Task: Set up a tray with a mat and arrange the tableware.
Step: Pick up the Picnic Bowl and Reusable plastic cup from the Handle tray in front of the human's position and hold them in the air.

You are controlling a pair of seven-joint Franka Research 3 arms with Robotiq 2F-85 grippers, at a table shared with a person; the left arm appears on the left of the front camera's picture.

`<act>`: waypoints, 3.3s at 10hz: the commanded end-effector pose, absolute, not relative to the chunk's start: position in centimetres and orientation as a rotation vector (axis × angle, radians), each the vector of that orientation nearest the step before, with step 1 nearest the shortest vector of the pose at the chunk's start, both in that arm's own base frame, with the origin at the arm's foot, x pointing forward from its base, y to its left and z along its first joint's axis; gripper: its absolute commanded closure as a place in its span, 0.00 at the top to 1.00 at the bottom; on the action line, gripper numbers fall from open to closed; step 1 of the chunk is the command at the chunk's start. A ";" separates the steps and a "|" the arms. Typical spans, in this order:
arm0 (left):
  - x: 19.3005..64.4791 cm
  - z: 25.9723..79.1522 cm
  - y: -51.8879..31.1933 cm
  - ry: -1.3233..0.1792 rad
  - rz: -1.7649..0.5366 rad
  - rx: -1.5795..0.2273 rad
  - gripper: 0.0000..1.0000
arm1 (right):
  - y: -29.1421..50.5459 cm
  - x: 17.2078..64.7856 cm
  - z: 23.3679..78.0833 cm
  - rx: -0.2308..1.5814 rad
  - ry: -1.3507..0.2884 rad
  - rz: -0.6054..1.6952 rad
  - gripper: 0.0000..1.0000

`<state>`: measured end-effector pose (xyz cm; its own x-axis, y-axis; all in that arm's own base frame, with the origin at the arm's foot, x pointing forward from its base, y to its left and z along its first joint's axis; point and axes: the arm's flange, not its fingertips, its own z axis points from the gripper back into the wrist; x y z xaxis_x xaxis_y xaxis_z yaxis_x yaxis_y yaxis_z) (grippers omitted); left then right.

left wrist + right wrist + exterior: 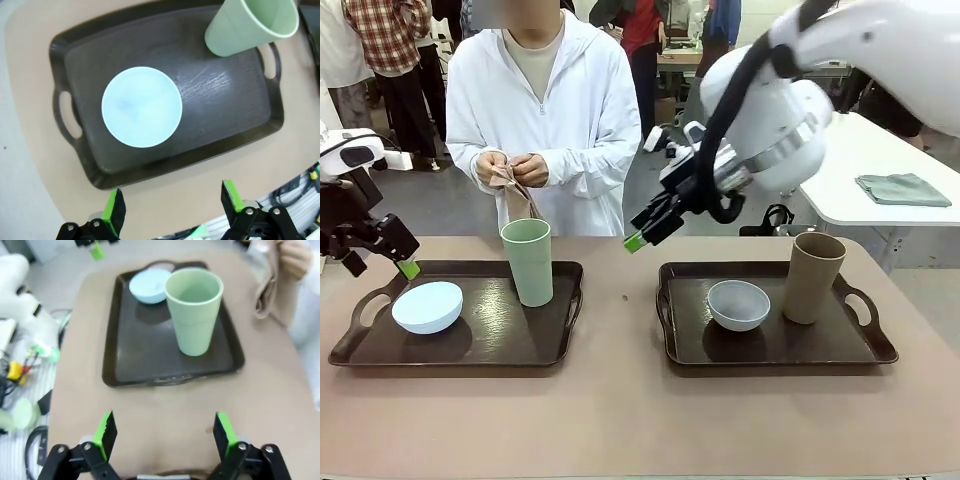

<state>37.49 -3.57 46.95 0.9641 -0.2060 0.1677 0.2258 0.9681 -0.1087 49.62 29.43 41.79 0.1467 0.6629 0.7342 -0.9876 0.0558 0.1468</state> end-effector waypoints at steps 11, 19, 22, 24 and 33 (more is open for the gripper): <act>38.9 44.7 -3.2 -0.211 -0.142 -0.048 1.00 | 36.1 54.3 38.6 0.681 -0.604 1.583 1.00; 40.8 40.5 -1.7 -0.135 -0.182 0.071 1.00 | 41.4 57.6 32.0 0.822 -0.625 1.626 1.00; 41.3 39.8 -1.6 -0.139 -0.188 0.089 1.00 | 44.0 58.2 30.4 0.808 -0.606 1.630 1.00; 41.8 38.8 -1.6 -0.153 -0.178 0.053 1.00 | 45.2 58.5 29.6 0.777 -0.578 1.646 1.00; 44.1 36.6 -1.0 -0.104 -0.096 0.048 1.00 | 48.1 58.4 29.2 0.828 -0.555 1.662 1.00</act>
<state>43.41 -1.13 36.47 0.9848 -0.1390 0.1039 0.1352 0.9899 0.0430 57.86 47.61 28.92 -0.1274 0.6423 0.7558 -0.9688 -0.2440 0.0440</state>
